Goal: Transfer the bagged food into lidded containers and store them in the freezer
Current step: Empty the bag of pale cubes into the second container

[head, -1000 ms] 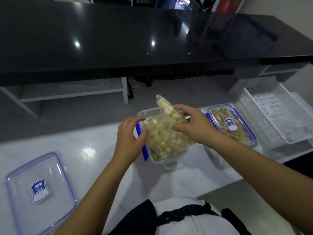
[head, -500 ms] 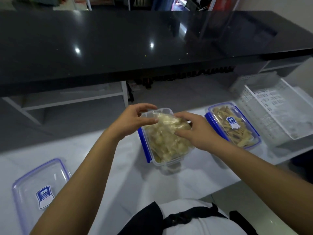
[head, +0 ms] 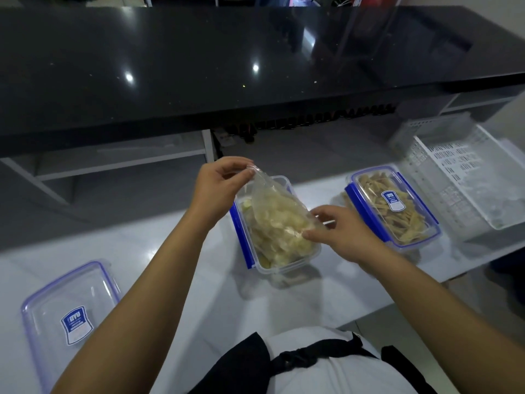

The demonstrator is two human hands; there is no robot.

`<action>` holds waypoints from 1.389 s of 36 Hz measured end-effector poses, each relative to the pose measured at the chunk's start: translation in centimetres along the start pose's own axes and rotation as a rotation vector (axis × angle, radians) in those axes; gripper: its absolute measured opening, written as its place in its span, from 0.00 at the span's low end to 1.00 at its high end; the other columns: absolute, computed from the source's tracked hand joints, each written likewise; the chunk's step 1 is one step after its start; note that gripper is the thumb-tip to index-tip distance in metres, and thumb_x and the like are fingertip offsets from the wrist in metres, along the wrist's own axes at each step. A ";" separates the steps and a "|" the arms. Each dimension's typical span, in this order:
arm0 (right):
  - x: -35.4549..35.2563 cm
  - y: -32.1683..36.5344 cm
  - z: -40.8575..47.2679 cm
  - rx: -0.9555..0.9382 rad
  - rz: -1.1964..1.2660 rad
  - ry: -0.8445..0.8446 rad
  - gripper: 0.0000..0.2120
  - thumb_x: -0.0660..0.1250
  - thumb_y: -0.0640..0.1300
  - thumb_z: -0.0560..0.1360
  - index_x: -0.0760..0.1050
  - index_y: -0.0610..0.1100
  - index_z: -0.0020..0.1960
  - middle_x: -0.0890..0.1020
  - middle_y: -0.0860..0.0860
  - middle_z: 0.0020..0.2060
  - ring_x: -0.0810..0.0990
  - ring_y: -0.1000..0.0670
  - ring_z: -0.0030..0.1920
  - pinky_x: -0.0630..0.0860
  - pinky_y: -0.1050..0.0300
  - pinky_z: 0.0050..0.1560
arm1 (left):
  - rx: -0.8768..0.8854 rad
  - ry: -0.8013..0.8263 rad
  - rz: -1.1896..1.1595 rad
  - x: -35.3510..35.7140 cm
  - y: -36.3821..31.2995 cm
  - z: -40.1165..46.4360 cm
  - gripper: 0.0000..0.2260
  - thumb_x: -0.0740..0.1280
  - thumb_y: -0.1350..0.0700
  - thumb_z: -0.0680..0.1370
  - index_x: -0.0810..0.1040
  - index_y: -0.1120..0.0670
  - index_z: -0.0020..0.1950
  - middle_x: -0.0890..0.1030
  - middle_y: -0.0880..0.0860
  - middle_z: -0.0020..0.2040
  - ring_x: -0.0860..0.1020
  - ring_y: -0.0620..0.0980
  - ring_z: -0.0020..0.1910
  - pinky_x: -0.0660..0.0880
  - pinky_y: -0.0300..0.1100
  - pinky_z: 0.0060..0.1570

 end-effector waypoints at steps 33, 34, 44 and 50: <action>-2.9 0.0 -0.7 -0.071 0.523 -0.326 0.21 0.78 0.52 0.69 0.78 0.57 0.60 0.80 0.51 0.59 0.82 0.51 0.56 0.81 0.48 0.55 | -0.088 0.020 -0.158 1.0 -0.8 -1.0 0.09 0.67 0.58 0.82 0.80 0.50 0.61 0.84 0.51 0.57 0.82 0.51 0.58 0.79 0.46 0.59; -2.6 -0.7 -0.9 -0.046 0.563 -0.320 0.22 0.78 0.52 0.68 0.77 0.57 0.61 0.80 0.50 0.60 0.82 0.50 0.57 0.81 0.48 0.55 | -0.094 0.042 -0.165 1.0 -0.5 -1.1 0.11 0.67 0.59 0.81 0.80 0.50 0.62 0.84 0.50 0.58 0.82 0.50 0.59 0.79 0.46 0.60; -1.0 -2.9 -0.2 0.237 0.821 0.017 0.13 0.67 0.52 0.79 0.82 0.45 0.57 0.86 0.46 0.55 0.84 0.46 0.56 0.79 0.45 0.59 | -0.170 0.272 -0.131 2.8 1.0 -1.5 0.24 0.72 0.48 0.74 0.74 0.45 0.70 0.81 0.49 0.65 0.79 0.48 0.64 0.77 0.42 0.61; -1.2 -1.7 0.2 0.136 0.684 -0.068 0.05 0.67 0.39 0.80 0.80 0.45 0.46 0.85 0.50 0.44 0.82 0.48 0.52 0.74 0.51 0.52 | -0.146 0.137 -0.079 2.5 0.3 -0.7 0.07 0.71 0.55 0.79 0.83 0.55 0.56 0.85 0.50 0.51 0.83 0.49 0.54 0.77 0.53 0.64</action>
Point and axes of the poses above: each hand's wrist, its own z-axis towards the middle knuckle, its own x-axis out of the palm, y = z × x, the point moved 5 cm from there along z, towards the middle knuckle
